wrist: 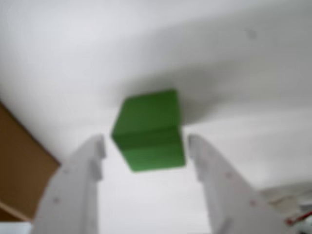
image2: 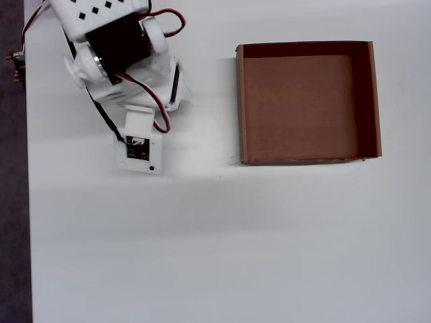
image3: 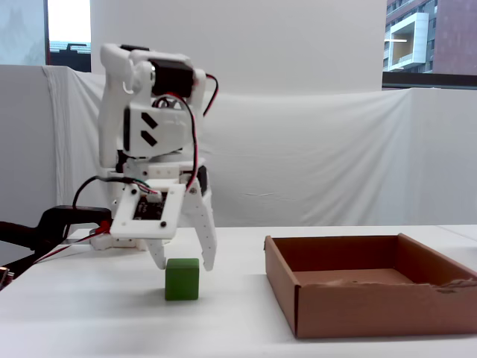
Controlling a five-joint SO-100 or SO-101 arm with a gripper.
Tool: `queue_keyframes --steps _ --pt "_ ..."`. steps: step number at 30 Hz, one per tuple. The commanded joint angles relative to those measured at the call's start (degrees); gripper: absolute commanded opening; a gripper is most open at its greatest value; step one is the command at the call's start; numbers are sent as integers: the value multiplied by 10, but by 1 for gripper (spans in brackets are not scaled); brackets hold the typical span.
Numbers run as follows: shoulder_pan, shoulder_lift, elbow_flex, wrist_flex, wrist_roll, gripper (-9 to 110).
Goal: Grasp a green cube and put it in a box.
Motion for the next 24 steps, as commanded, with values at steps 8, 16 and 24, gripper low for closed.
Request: queue_keyframes --steps 8,16,24 --pt "-1 8 28 4 4 24" --pt "-4 4 38 -12 4 24" --pt "-8 11 54 -27 4 23"
